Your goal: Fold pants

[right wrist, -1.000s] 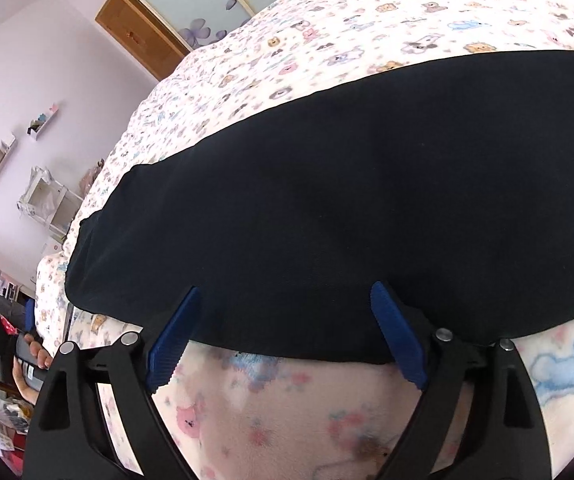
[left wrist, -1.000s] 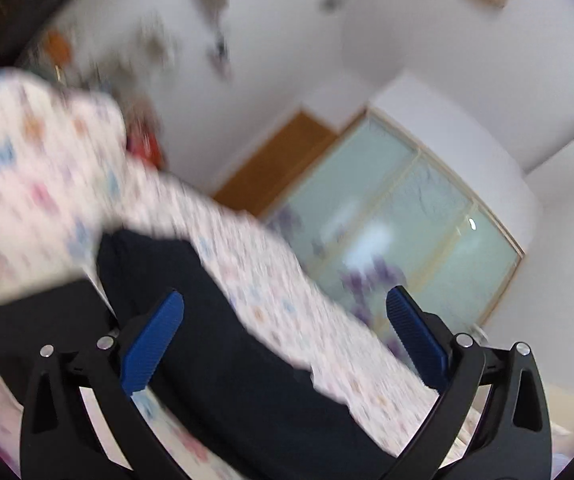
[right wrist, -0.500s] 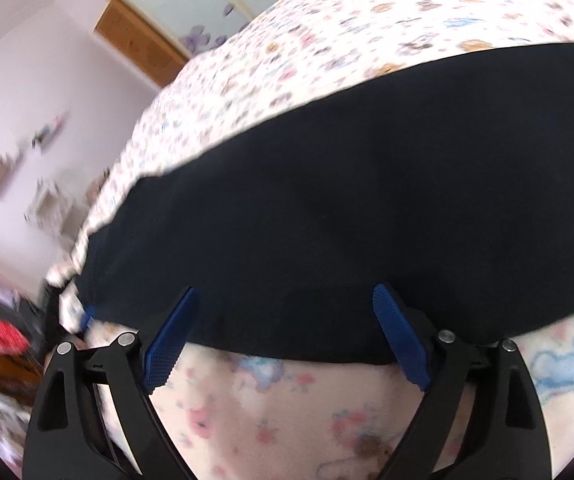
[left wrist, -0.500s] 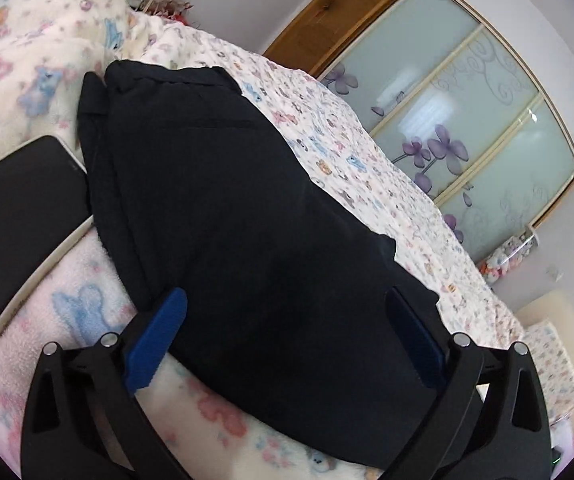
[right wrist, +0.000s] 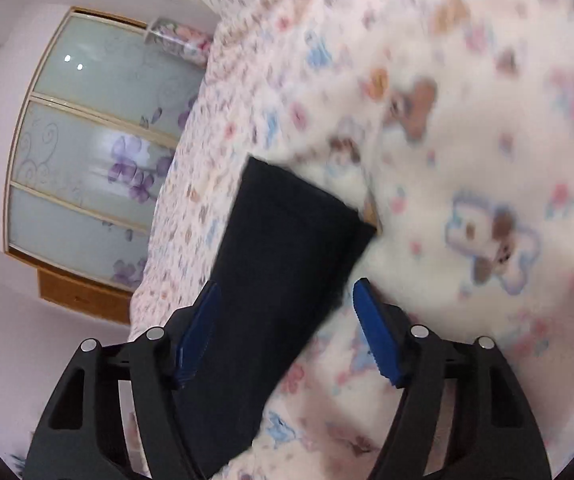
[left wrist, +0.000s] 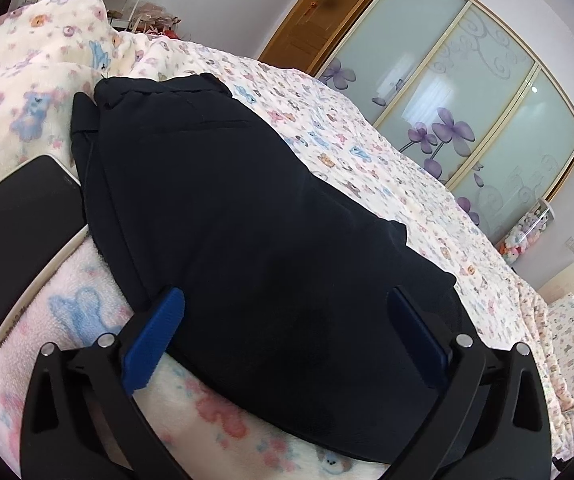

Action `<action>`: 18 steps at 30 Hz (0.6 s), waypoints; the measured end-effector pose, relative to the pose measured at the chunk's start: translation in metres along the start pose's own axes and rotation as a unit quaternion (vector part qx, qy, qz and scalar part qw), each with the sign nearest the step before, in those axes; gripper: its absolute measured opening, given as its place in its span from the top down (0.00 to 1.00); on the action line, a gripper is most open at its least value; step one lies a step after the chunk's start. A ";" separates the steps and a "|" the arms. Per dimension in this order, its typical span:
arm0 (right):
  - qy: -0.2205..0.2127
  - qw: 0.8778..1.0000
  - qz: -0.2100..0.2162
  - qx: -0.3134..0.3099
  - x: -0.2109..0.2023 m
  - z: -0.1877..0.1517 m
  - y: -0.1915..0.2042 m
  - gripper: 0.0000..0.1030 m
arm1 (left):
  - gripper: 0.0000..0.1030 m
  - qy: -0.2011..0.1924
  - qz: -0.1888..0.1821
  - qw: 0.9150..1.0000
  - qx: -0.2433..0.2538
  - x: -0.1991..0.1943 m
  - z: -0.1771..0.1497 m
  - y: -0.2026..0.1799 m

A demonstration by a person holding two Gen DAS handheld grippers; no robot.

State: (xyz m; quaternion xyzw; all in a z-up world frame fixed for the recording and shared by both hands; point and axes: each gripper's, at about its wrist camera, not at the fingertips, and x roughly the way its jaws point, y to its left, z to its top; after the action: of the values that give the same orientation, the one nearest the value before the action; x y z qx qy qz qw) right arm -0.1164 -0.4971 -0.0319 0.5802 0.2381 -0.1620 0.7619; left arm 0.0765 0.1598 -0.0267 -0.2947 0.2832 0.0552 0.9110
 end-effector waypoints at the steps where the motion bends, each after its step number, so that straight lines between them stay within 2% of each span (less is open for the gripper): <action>1: -0.002 1.000 -0.005 -0.006 0.001 0.000 0.001 0.33 | 0.02 0.000 0.003 1.000 0.002 0.000 0.000 -0.001; 5: -0.012 1.000 -0.019 -0.006 0.010 0.002 -0.002 0.33 | 0.02 -0.001 0.006 1.000 0.006 0.001 -0.001 -0.002; 7: -0.017 0.999 -0.032 0.001 0.016 0.006 -0.005 0.37 | 0.02 -0.002 0.002 1.000 0.004 0.000 -0.001 0.000; 11: -0.027 1.000 -0.016 0.003 0.027 0.007 -0.005 0.39 | 0.02 -0.002 -0.003 1.000 0.000 0.001 0.000 0.000; 14: -0.034 0.999 -0.008 0.010 0.028 0.010 -0.013 0.62 | 0.02 -0.002 -0.003 1.000 0.001 0.000 0.000 0.001; 15: -0.031 0.999 -0.007 0.012 0.029 0.011 -0.018 0.79 | 0.02 -0.002 -0.002 1.000 0.001 0.000 0.000 0.001; 16: -0.026 1.000 -0.003 0.014 0.030 0.011 -0.021 0.85 | 0.02 -0.002 -0.002 1.000 0.000 0.000 0.000 0.001; 18: -0.036 0.999 0.003 0.010 0.024 0.007 -0.018 0.90 | 0.02 -0.002 -0.003 1.000 0.000 0.000 0.000 0.001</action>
State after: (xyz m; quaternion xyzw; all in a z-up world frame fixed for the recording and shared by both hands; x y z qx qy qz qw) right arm -0.1045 -0.5085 -0.0586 0.5819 0.2077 -0.1829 0.7647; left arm 0.0767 0.1602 -0.0272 -0.2949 0.2805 0.0534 0.9119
